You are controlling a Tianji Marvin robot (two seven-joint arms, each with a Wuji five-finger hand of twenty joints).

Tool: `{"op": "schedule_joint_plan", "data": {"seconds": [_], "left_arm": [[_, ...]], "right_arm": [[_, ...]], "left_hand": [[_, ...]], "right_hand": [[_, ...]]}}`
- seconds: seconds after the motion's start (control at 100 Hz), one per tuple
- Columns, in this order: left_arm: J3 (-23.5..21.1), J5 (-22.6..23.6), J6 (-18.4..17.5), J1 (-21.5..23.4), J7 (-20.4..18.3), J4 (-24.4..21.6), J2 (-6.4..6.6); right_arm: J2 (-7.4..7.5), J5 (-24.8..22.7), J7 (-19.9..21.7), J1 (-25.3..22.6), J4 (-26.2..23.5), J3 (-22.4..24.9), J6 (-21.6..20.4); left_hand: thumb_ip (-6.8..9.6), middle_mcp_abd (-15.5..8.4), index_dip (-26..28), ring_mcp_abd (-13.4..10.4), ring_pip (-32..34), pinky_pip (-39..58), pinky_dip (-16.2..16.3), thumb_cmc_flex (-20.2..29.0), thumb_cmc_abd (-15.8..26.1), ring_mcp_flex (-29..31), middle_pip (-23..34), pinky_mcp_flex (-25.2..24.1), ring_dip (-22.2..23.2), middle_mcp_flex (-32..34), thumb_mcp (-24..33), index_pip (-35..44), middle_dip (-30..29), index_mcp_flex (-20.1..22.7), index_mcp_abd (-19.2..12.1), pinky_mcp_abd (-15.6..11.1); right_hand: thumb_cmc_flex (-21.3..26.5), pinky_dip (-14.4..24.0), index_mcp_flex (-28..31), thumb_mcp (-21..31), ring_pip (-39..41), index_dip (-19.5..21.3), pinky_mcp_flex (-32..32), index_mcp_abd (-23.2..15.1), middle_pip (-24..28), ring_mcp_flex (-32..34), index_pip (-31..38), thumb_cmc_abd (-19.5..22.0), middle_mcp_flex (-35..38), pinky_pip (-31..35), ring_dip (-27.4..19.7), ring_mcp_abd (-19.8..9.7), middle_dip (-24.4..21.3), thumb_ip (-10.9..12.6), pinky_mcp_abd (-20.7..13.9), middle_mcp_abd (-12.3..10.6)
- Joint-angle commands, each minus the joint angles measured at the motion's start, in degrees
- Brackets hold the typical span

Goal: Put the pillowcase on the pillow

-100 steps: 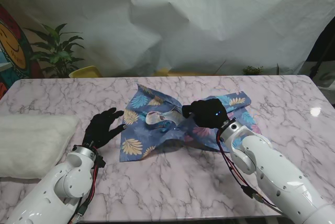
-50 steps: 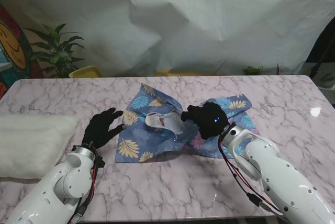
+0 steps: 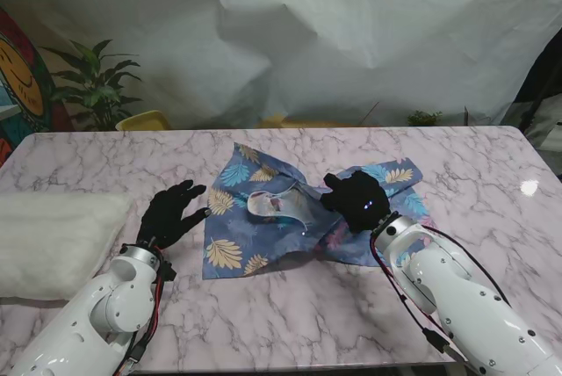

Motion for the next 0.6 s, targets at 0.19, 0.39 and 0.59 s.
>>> {"op": "schedule_joint_plan", "data": {"seconds": [0.19, 0.39, 0.59], "left_arm": [[0.3, 0.0, -0.3, -0.2, -0.8, -0.1, -0.14], [-0.1, -0.7, 0.0, -0.8, -1.7, 0.4, -0.07], [-0.9, -0.8, 0.1, -1.4, -4.0, 0.3, 0.29]], "right_arm": [[-0.22, 1.7, -4.7, 2.1, 3.3, -1.3, 3.1], [-1.26, 6.2, -9.9, 2.3, 5.1, -2.3, 5.6], [-3.47, 14.8, -17.0, 2.0, 7.3, -3.3, 6.7]], "left_hand": [[1.55, -0.1, 0.7, -0.3, 0.1, 0.8, 0.7, 0.7, 2.5, 1.3, -0.1, 0.1, 0.7, 0.6, -0.8, 0.6, 0.6, 2.1, -0.4, 0.7], [1.55, -0.2, 0.8, -0.4, 0.1, 0.8, 0.7, 0.7, 2.5, 1.2, -0.1, 0.0, 0.7, 0.6, -0.8, 0.6, 0.6, 2.1, -0.4, 0.6], [1.54, -0.4, 0.8, -0.5, 0.0, 0.7, 0.6, 0.7, 2.4, 1.1, -0.1, 0.0, 0.7, 0.5, -0.8, 0.6, 0.6, 2.0, -0.4, 0.5]], "right_hand": [[-7.4, 5.2, 2.3, -3.4, 0.3, -9.2, 2.3, -10.7, 2.8, 4.2, 15.2, 14.8, 2.1, -0.6, 1.7, -1.8, -2.3, -2.0, -2.0, -0.8], [-2.4, 3.7, -9.6, -15.1, -22.3, 2.1, -1.2, -14.9, -11.1, 11.0, 20.7, 26.2, 16.1, -6.1, -4.2, 6.9, -11.8, -1.2, 7.3, -4.5], [0.4, -1.5, -11.5, -20.3, -41.9, 10.1, -0.8, -15.1, -19.8, 22.8, 20.6, 31.1, 32.1, -9.8, -12.5, 14.2, -18.9, 1.6, 17.5, -5.4]]}}
